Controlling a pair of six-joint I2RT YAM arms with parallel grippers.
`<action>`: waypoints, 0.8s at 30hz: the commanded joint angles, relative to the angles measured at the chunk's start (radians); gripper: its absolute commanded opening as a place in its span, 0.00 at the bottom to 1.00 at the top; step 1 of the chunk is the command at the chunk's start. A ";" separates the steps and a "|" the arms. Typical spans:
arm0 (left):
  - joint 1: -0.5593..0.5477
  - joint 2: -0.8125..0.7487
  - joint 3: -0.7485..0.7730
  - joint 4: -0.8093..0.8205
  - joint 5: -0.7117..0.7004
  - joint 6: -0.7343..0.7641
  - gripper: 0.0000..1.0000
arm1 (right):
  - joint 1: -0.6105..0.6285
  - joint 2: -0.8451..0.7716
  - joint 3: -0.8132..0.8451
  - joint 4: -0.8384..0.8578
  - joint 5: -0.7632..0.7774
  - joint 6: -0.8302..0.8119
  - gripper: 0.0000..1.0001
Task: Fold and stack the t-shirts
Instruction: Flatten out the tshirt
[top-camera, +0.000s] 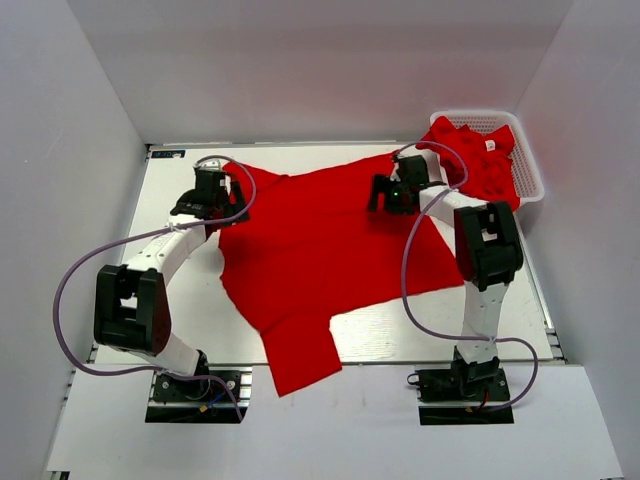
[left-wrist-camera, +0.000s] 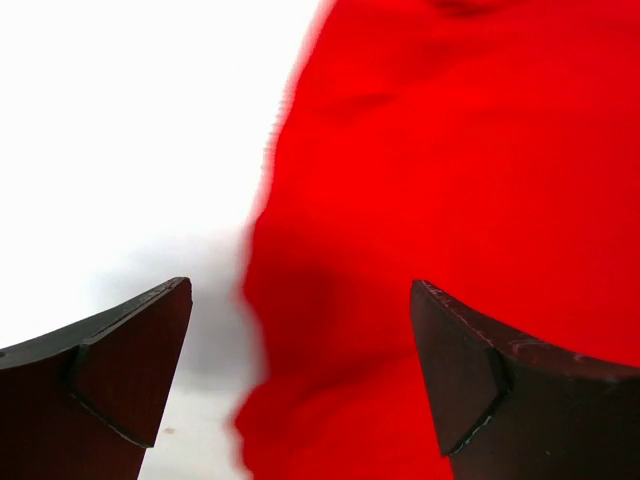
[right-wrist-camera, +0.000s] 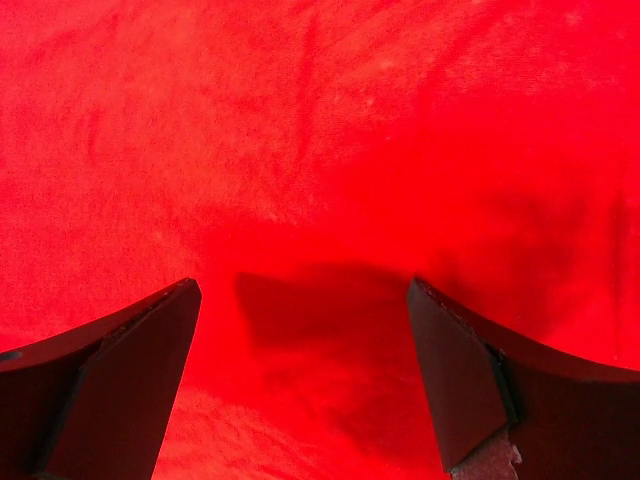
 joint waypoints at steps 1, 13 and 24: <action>0.023 -0.004 -0.009 -0.064 -0.081 -0.052 1.00 | -0.072 0.002 -0.064 -0.145 0.108 0.038 0.90; 0.067 0.149 0.016 0.031 -0.035 -0.031 0.96 | -0.082 -0.034 -0.052 -0.168 0.071 -0.018 0.90; 0.032 0.319 0.114 0.054 -0.057 0.000 0.83 | -0.077 -0.042 -0.069 -0.140 0.010 -0.024 0.90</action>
